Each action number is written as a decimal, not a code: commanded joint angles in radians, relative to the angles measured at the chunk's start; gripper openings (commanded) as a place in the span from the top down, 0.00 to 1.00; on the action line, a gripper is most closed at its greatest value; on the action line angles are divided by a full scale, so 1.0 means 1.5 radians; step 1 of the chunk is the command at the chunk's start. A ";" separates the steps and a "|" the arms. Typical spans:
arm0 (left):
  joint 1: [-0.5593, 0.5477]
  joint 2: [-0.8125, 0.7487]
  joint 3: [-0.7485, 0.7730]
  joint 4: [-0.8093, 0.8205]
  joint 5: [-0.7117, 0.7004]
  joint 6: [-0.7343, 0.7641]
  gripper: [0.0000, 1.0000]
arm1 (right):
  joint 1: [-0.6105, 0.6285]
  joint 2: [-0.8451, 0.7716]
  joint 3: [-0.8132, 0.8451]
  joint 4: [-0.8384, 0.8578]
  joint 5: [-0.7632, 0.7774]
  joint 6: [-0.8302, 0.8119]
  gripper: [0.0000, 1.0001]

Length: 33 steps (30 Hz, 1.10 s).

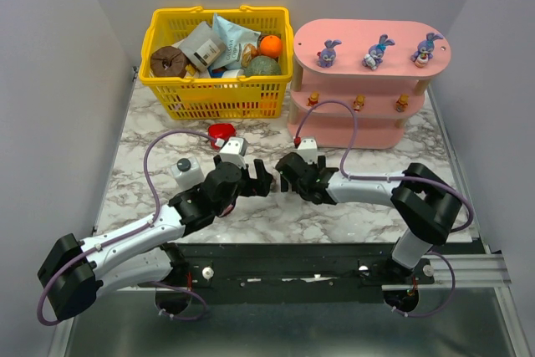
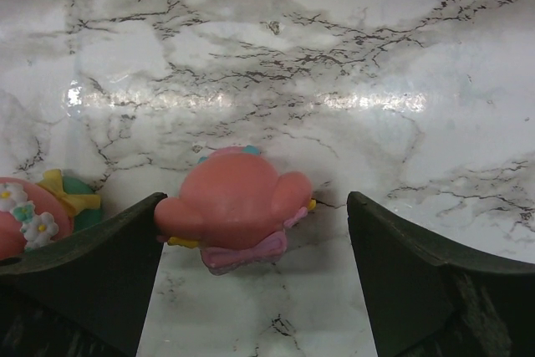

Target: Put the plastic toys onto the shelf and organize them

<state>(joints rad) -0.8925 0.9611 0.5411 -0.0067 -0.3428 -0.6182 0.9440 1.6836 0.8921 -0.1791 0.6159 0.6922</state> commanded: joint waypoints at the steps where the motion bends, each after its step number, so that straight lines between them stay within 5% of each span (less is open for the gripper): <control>1: -0.001 -0.010 0.008 -0.023 0.007 -0.001 0.01 | -0.014 -0.015 -0.012 0.050 -0.023 -0.062 0.07; 6: -0.001 -0.014 0.007 -0.022 0.007 -0.001 0.01 | -0.016 -0.017 -0.017 0.080 -0.034 -0.083 0.12; 16: -0.001 -0.009 0.006 -0.022 0.010 0.000 0.01 | -0.023 -0.014 -0.017 0.078 -0.025 -0.058 0.55; 33: -0.002 -0.007 0.003 -0.024 0.007 0.001 0.01 | -0.136 -0.038 0.055 0.113 0.057 -0.148 0.58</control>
<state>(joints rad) -0.8925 0.9546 0.5411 -0.0467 -0.3347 -0.6178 0.7662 1.6215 0.9257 -0.0788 0.6395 0.5270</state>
